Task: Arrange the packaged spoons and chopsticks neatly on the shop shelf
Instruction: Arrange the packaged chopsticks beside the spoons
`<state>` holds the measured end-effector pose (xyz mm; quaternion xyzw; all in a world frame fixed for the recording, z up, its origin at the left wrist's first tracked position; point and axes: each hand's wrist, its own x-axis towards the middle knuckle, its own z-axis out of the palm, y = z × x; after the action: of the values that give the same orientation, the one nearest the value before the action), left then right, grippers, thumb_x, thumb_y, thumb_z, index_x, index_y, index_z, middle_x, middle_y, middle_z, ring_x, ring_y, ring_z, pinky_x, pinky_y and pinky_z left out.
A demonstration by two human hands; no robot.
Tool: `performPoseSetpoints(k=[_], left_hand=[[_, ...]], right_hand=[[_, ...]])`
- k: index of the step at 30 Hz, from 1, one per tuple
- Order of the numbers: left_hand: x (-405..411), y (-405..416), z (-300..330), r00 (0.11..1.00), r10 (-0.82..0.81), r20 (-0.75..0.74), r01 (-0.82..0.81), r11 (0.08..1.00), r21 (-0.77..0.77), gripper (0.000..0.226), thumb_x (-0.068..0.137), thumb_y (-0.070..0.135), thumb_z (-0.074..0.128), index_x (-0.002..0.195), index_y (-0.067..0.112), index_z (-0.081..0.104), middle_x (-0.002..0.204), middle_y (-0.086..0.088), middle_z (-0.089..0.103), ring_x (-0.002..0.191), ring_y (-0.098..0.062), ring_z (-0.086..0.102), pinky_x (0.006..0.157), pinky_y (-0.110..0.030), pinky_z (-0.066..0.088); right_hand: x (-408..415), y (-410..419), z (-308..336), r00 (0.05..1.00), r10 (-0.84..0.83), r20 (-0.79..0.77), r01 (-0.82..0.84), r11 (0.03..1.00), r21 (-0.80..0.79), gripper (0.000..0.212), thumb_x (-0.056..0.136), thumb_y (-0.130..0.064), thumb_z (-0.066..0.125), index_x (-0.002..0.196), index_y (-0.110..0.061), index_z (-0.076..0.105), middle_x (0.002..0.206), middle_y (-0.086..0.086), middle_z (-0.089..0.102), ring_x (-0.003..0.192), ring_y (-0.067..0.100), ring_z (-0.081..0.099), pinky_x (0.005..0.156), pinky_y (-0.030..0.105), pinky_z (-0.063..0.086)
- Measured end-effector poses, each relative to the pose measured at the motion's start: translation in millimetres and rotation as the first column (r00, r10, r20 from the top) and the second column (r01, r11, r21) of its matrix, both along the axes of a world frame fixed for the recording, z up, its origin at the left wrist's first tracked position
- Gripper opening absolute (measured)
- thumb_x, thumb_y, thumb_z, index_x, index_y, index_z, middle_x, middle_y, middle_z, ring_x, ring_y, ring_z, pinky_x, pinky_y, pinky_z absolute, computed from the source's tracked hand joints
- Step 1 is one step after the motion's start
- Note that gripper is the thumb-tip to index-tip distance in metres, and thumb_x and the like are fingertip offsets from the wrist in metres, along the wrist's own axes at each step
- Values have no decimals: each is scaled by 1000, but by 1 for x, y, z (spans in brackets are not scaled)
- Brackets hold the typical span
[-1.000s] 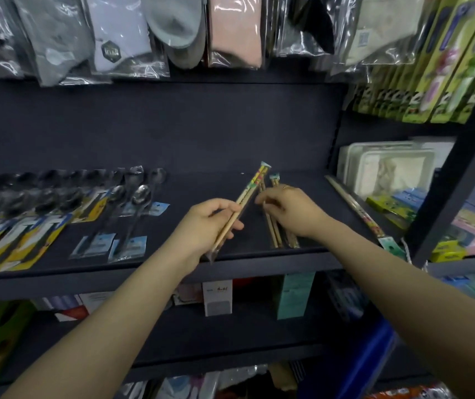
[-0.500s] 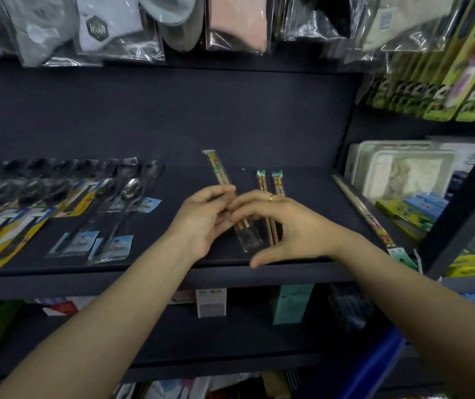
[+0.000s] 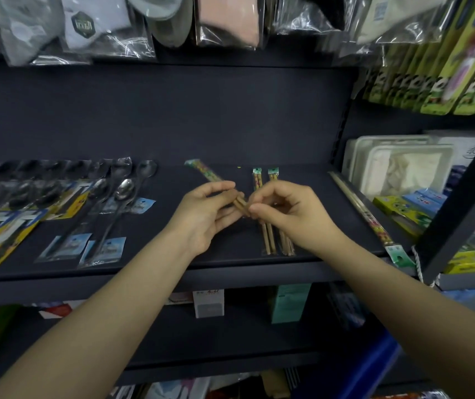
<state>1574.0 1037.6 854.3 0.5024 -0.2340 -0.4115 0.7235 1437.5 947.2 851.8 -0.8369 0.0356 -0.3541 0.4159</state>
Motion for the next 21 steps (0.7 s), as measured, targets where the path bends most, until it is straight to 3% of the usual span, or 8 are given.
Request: performPoseSetpoints(k=[3, 6, 8, 10, 13, 15, 18, 21], left_hand=[[3, -2, 7, 999, -46, 9, 47, 998, -45, 10, 87, 8, 57, 93, 7, 66, 77, -5, 73, 74, -12, 71, 61, -19, 55], [6, -4, 13, 997, -49, 62, 53, 997, -57, 16, 90, 11, 53, 95, 5, 67, 83, -7, 74, 81, -15, 71, 64, -21, 56], [7, -5, 16, 995, -47, 93, 53, 997, -62, 16, 90, 12, 54, 97, 5, 67, 86, -7, 74, 83, -16, 71, 66, -21, 56], [7, -5, 17, 994, -57, 92, 64, 995, -77, 15, 89, 12, 55, 97, 5, 66, 84, -6, 74, 81, -15, 71, 65, -20, 55], [5, -6, 20, 996, -78, 51, 83, 992, -99, 13, 89, 7, 54, 95, 5, 65, 76, -4, 74, 74, -11, 71, 61, -18, 54], [3, -6, 21, 996, -77, 48, 81, 992, -94, 14, 88, 6, 54, 97, 4, 64, 75, -3, 74, 73, -10, 71, 60, -16, 54], [2, -8, 23, 998, -64, 19, 65, 995, -76, 13, 87, 5, 56, 99, 3, 63, 74, -3, 74, 72, -10, 71, 58, -15, 53], [0, -8, 25, 998, -66, -13, 65, 995, -77, 16, 86, 4, 57, 100, 1, 63, 76, -5, 74, 75, -11, 71, 58, -15, 53]], right_hand=[[-1, -1, 11, 995, 100, 20, -101, 994, 40, 25, 77, 2, 67, 87, -21, 63, 91, -4, 68, 87, 8, 67, 84, 24, 54], [-1, -2, 22, 989, 136, 62, -138, 990, 28, 24, 82, 7, 58, 96, -11, 66, 102, 9, 64, 95, 15, 64, 87, 28, 52], [-3, -4, 27, 983, 161, 84, -164, 986, 25, 20, 87, -4, 49, 98, -6, 66, 106, 14, 63, 102, 23, 61, 90, 33, 50], [-3, -4, 29, 979, 178, 101, -186, 979, 81, 24, 89, -17, 46, 94, -7, 67, 102, 13, 65, 99, 28, 62, 87, 37, 52], [1, -2, 25, 986, 124, 107, -136, 984, 112, 13, 85, -6, 58, 92, -15, 65, 93, 9, 68, 88, 22, 66, 81, 35, 56], [3, -2, 23, 992, 91, 91, -95, 995, 42, 28, 80, 1, 64, 98, -20, 64, 95, 6, 67, 90, 20, 67, 85, 35, 56], [4, -6, 24, 995, 52, 85, -42, 992, -115, 30, 78, 2, 66, 105, -11, 66, 98, 5, 65, 88, 17, 66, 79, 22, 56], [5, -8, 24, 995, 22, 95, -5, 984, -176, 28, 77, 2, 67, 105, -5, 66, 98, 6, 65, 88, 14, 66, 78, 19, 54]])
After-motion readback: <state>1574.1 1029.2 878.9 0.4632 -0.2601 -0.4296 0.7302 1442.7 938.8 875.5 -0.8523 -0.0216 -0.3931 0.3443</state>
